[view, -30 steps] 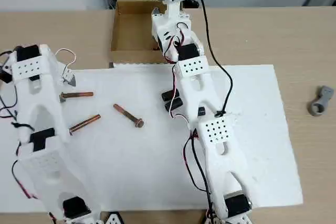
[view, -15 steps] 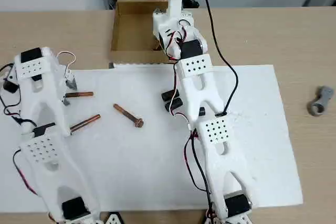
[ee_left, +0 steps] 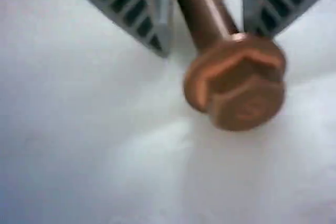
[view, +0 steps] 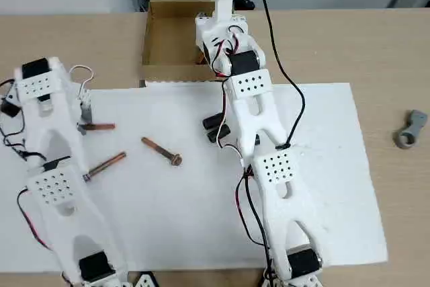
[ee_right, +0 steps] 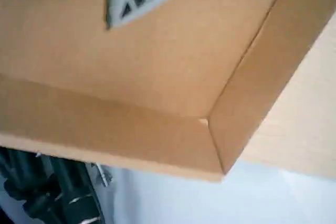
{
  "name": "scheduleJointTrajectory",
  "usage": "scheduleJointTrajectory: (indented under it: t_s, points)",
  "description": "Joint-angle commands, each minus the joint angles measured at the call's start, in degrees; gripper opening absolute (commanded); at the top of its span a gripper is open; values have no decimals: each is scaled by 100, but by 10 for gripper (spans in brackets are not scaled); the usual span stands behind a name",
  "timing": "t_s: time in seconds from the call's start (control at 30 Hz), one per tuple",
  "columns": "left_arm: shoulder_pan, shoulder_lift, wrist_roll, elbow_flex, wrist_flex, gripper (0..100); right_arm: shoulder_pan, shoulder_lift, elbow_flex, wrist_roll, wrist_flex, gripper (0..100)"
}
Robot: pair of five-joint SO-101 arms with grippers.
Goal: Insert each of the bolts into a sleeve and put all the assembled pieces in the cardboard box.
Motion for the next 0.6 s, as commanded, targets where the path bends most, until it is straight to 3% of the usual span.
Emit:
scheduleJointTrajectory:
  t_s: [0.0, 0.3, 0.47, 0.57]
  points:
    - [-360, 193, -554, 48, 396, 9, 13, -224, -519, -44, 215, 144]
    - [-334, 185, -1459, -22, 396, 5, -57, -1332, -510, -53, 2000, 144]
    - [-290, 105, -2725, -198, 396, 5, -110, -2053, -510, -44, 3495, 144]
    - [-202, -633, -3253, -92, 396, 5, -251, -2387, -510, -62, 4356, 145]
